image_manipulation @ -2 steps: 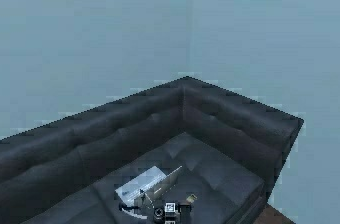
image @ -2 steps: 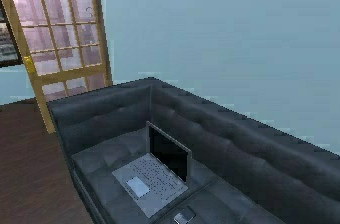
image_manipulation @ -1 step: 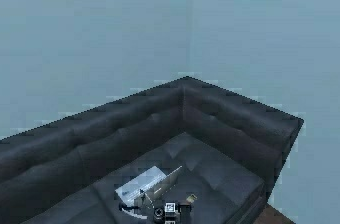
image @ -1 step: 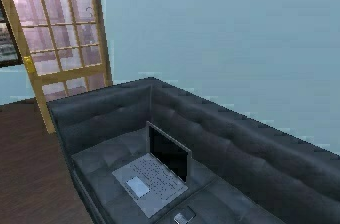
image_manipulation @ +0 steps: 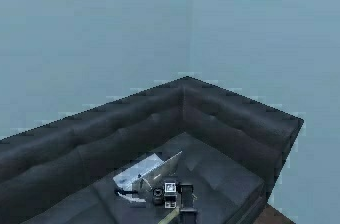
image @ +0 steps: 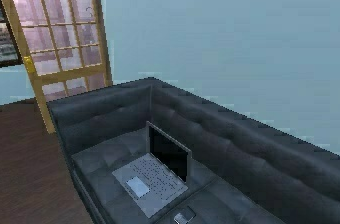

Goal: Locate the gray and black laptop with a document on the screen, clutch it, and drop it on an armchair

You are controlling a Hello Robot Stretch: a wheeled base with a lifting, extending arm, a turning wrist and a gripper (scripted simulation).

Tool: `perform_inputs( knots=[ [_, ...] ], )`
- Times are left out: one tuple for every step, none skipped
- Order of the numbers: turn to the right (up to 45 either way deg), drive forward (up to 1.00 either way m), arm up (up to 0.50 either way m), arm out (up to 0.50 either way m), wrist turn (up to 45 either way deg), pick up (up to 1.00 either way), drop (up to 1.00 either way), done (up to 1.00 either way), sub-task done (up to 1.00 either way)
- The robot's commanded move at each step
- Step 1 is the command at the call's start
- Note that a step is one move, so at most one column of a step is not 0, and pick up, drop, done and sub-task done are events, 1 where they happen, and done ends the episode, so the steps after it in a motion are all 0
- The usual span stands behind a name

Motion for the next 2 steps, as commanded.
perform_inputs(
  knots=[
    [0.0,0.00,0.36,0.00,0.0,0.00,0.00,0.00,0.00],
    [0.0,0.00,0.00,0.00,-45.0,0.00,0.00,0.00,0.00]
  ],
)
